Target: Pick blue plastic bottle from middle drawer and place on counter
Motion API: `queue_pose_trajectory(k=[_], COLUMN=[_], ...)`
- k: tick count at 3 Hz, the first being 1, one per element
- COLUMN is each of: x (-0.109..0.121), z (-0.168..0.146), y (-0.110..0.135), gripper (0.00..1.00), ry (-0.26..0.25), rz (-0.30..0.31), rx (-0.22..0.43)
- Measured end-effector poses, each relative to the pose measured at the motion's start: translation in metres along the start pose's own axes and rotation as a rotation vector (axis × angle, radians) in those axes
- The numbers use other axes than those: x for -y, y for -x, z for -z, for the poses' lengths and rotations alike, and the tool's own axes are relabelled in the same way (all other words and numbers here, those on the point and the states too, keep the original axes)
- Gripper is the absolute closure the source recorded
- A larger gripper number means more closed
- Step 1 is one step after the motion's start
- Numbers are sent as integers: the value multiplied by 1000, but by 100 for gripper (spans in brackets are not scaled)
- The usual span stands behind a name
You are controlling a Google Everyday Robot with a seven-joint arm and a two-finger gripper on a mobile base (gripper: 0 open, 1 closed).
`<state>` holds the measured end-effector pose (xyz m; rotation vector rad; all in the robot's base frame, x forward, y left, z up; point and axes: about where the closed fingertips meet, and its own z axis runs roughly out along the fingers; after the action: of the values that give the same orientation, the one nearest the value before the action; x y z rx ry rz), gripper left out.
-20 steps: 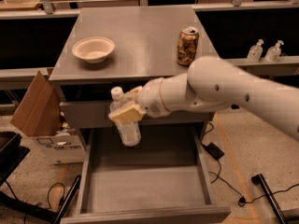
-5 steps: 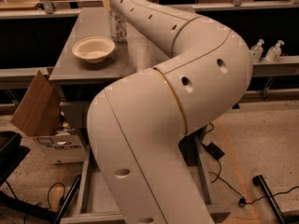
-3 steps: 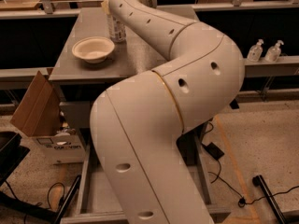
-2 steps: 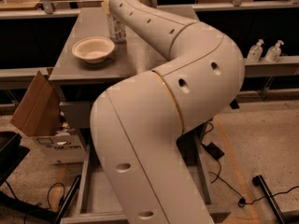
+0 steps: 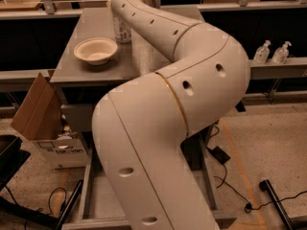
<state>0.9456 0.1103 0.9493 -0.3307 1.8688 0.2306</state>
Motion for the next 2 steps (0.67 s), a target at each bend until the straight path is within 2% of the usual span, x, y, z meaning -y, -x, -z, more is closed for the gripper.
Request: queue_pose_trajectory(k=[1, 2], x=[0, -1], z=[0, -1], y=[0, -1], gripper=[5, 0], ry=[0, 1], rz=[0, 0], rx=[0, -1])
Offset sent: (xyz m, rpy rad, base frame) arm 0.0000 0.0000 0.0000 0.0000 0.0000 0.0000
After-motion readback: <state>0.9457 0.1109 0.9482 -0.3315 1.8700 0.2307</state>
